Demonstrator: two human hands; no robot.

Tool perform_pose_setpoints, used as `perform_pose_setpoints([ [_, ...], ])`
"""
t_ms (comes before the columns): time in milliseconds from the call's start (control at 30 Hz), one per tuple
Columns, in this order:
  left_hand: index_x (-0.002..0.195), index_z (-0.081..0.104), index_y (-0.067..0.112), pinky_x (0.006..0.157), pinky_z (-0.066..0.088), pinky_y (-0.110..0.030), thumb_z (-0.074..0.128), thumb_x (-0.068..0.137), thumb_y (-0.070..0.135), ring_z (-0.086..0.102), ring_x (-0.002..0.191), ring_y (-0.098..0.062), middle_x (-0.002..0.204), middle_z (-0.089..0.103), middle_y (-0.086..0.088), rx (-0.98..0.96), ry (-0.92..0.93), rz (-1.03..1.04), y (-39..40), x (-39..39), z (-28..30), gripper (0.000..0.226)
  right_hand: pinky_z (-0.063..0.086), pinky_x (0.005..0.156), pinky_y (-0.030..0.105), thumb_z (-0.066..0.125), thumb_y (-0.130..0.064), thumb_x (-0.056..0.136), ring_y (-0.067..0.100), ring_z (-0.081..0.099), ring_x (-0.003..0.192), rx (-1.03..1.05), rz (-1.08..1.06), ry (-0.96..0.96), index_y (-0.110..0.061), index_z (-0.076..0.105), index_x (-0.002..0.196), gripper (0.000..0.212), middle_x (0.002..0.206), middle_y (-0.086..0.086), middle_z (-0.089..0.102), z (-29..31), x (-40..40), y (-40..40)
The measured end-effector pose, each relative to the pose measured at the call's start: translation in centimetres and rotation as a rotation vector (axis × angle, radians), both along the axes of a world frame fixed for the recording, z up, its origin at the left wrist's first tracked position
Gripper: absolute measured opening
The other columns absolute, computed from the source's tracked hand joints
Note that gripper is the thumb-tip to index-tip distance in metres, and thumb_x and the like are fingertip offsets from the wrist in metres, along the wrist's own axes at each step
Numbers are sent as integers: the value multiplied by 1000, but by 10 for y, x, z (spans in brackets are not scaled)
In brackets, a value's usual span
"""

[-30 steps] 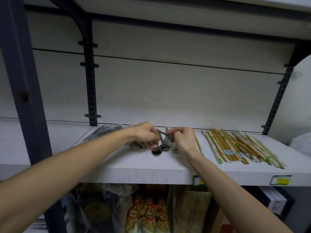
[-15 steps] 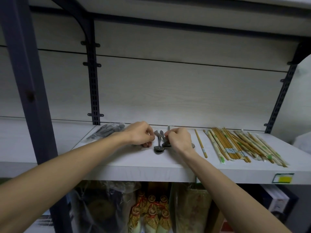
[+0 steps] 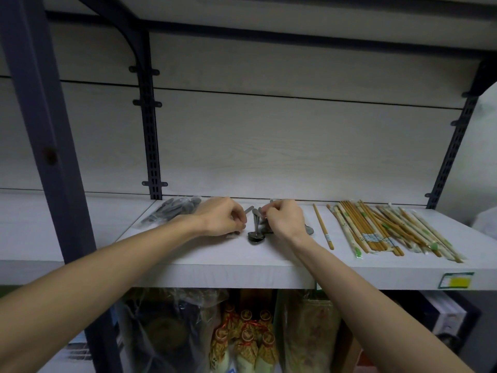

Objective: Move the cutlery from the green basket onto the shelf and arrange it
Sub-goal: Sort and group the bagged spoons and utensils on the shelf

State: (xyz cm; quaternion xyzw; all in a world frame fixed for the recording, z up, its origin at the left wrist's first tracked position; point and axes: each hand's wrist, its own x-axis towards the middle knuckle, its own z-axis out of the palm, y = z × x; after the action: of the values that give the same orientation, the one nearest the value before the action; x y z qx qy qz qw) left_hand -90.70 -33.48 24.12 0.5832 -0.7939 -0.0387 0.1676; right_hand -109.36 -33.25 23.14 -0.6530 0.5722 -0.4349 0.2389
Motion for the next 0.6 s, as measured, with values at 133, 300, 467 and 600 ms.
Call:
perform_pose_setpoints([
  [133,97,77,36,79,54,-27,68,81,44,64,81,5,85,73,23,30,4,-36,-3,2,-3,20,55,73,34,56,-13,85,27,67,82,35,34,94,-6,77,80,22,80,8,74,-2,0,-6],
  [300,99,76,38,77,52,-23,68,83,40,62,78,9,86,73,22,46,26,-65,-4,-2,-3,18,37,54,23,59,-16,89,13,46,55,45,67,161,-15,64,56,34,41,-13,48,-1,-2,-8],
  [467,95,78,42,67,44,-18,69,82,39,62,74,9,84,72,25,76,74,-93,-3,-4,-2,16,40,57,22,58,-11,84,10,53,60,45,114,163,-18,72,64,25,52,-13,57,3,-3,-6],
  [600,94,79,38,70,45,-21,75,80,53,63,75,4,79,71,22,168,173,-138,1,-4,1,20,51,63,30,60,-11,81,20,60,67,41,167,171,-10,75,69,20,63,-4,68,4,-6,-2],
])
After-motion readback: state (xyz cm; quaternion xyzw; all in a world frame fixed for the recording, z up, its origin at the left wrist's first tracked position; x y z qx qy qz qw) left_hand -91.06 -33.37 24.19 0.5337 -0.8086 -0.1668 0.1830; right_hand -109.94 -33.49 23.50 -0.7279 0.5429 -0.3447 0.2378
